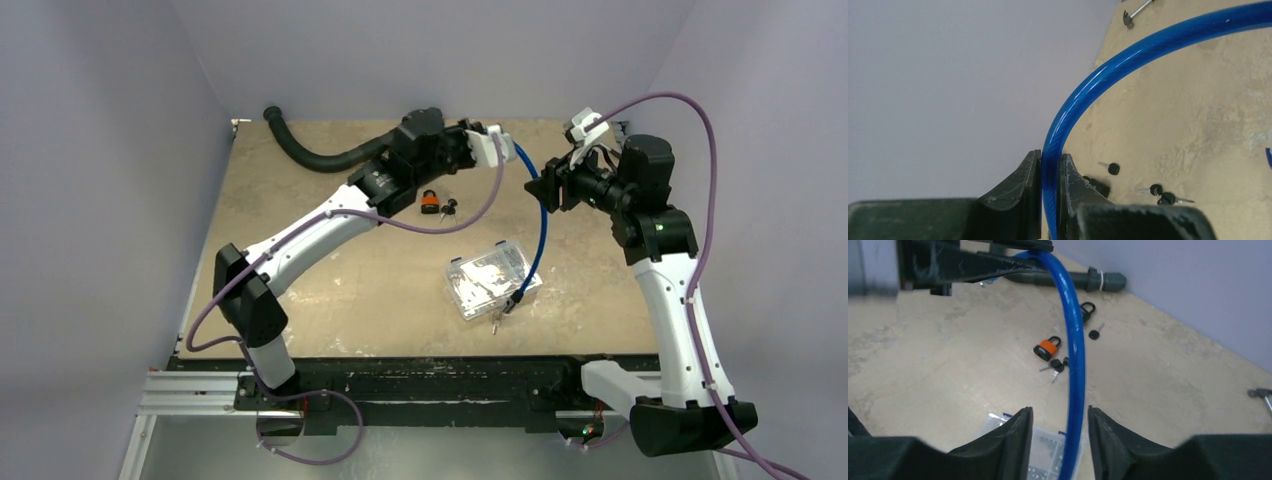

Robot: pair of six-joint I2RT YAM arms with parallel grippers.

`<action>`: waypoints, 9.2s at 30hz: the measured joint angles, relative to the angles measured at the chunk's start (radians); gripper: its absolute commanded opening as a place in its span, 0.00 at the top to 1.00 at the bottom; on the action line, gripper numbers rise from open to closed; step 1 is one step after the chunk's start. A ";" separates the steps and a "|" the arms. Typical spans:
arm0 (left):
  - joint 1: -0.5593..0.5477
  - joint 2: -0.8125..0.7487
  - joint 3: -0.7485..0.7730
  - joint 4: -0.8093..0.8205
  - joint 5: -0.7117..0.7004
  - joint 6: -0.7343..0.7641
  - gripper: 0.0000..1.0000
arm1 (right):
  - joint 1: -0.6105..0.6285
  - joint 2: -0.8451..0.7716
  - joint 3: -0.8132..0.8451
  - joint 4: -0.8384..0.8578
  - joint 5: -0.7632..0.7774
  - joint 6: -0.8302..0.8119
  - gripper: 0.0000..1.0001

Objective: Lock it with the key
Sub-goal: Lock the lock.

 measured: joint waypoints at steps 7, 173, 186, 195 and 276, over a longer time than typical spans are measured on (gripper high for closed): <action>0.143 -0.106 -0.018 0.015 0.154 -0.245 1.00 | 0.001 -0.029 -0.021 0.063 -0.120 0.098 0.01; 0.008 -0.138 -0.446 0.780 -0.560 -1.192 0.70 | 0.004 0.403 -0.040 0.392 0.039 1.682 1.00; 0.168 -0.220 -0.452 0.692 -0.119 -1.122 0.32 | -0.007 0.389 -0.144 0.570 0.030 1.540 1.00; 0.352 -0.253 -0.357 0.468 0.367 -1.055 0.05 | -0.006 0.328 -0.229 0.753 -0.032 1.382 1.00; 0.388 -0.032 -0.579 0.883 1.111 -1.745 0.68 | -0.005 0.320 -0.235 1.026 -0.261 1.351 1.00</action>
